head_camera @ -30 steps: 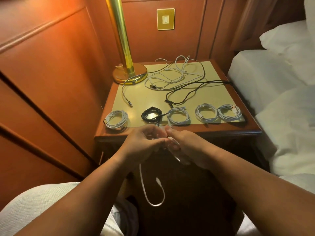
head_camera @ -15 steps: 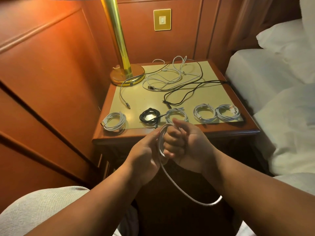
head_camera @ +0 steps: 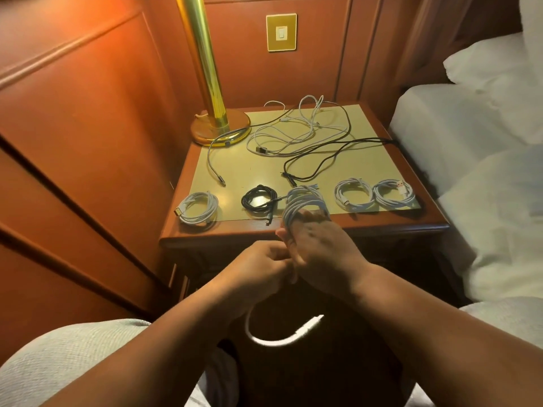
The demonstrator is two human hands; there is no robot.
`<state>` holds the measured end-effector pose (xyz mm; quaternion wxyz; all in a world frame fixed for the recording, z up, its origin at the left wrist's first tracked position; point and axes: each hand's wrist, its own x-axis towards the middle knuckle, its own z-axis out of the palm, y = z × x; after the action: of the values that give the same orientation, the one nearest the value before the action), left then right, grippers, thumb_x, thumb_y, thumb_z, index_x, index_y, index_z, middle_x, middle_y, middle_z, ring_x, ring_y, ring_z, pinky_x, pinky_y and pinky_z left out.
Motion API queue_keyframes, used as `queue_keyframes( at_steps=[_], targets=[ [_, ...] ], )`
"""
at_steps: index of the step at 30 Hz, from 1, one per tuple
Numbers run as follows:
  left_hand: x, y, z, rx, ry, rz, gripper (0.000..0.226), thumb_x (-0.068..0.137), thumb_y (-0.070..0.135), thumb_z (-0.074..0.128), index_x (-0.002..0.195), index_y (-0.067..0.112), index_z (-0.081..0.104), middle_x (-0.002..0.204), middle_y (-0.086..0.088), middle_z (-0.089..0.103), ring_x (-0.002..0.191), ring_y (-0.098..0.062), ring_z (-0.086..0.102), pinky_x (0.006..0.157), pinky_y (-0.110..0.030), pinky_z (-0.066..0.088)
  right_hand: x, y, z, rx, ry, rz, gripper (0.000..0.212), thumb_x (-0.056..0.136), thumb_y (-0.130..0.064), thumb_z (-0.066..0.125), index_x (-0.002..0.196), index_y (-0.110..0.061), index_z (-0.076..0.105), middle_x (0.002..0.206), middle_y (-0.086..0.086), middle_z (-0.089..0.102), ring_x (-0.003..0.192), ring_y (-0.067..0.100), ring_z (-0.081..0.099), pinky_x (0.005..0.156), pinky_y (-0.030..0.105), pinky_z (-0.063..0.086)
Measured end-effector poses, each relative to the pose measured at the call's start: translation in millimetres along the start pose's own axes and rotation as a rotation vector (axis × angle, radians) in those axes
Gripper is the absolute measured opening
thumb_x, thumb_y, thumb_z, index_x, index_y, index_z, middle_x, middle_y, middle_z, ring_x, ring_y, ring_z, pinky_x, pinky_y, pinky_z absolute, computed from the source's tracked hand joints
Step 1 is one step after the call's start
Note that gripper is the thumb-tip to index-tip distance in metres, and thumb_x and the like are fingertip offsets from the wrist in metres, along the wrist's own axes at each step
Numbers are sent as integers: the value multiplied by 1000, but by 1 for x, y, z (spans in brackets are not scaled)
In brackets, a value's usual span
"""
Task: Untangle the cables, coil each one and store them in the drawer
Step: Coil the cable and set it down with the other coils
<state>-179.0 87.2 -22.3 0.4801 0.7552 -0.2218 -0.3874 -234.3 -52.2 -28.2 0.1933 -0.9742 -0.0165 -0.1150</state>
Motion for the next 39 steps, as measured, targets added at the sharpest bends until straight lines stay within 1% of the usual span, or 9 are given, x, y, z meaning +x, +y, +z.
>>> queue_keyframes(
  at_steps=[3, 7, 12, 17, 21, 26, 33, 36, 39],
  targets=[
    [3, -3, -7, 424, 136, 177, 32, 96, 18, 58, 66, 28, 64, 58, 12, 61, 50, -2, 50, 50, -18, 38, -1, -3, -6, -52, -130, 116, 29, 106, -38, 29, 95, -21, 50, 89, -2, 52, 79, 15, 48, 74, 35, 42],
    [5, -11, -11, 619, 275, 385, 15, 90, 17, 67, 97, 28, 71, 91, 13, 72, 81, 1, 64, 74, -16, 51, 0, -7, -7, -1, -196, 207, 45, 103, -51, 22, 96, -22, 55, 92, -3, 55, 88, 17, 55, 78, 39, 48],
    [8, -17, -19, 672, 302, 545, 48, 83, 29, 73, 125, 27, 49, 70, 12, 53, 58, -3, 50, 54, -15, 43, 4, 0, -15, 296, -359, 259, 62, 106, -49, 22, 67, -18, 59, 63, -2, 55, 56, 5, 53, 60, 32, 41],
    [8, -9, -20, 552, 129, 596, 18, 89, 35, 67, 96, 45, 54, 82, 29, 55, 80, 15, 59, 65, -6, 45, 2, 2, -18, 783, -475, 388, 72, 104, -52, 23, 52, -13, 54, 47, -2, 44, 39, 8, 39, 50, 23, 36],
    [16, -18, -14, 636, 205, 567, 42, 89, 64, 41, 92, 25, 55, 77, 15, 55, 70, -7, 55, 60, -29, 47, 2, -1, -13, 947, -296, 462, 65, 101, -55, 29, 58, -13, 54, 50, 1, 51, 44, 11, 47, 47, 27, 39],
    [21, -28, -11, 659, 403, 593, 62, 95, 70, 27, 88, 17, 57, 75, 3, 58, 65, -17, 54, 61, -42, 47, 7, 0, -6, 885, -79, 446, 50, 104, -44, 38, 75, -10, 60, 62, 2, 55, 55, 9, 51, 60, 31, 44],
    [23, -29, -16, 464, 550, 518, 56, 97, 62, 33, 88, 15, 62, 72, 1, 60, 65, -20, 57, 62, -44, 47, 6, -6, -12, 1275, -81, 582, 34, 104, -31, 46, 107, -5, 67, 92, 13, 54, 75, 18, 55, 72, 31, 47],
    [19, -23, -9, 345, 491, 518, 52, 95, 62, 39, 84, 18, 63, 68, 6, 59, 60, -13, 54, 55, -34, 44, 3, -5, -7, 1530, -95, 622, 42, 105, -29, 43, 118, 7, 59, 80, 11, 49, 60, 11, 43, 64, 31, 39],
    [15, -14, -16, 229, 332, 528, 40, 94, 53, 44, 76, 21, 61, 63, 10, 56, 56, -6, 49, 53, -22, 37, 3, 0, -9, 1397, -41, 577, 43, 105, -29, 43, 113, 12, 56, 69, 4, 40, 60, 13, 35, 60, 31, 34]
  ],
)
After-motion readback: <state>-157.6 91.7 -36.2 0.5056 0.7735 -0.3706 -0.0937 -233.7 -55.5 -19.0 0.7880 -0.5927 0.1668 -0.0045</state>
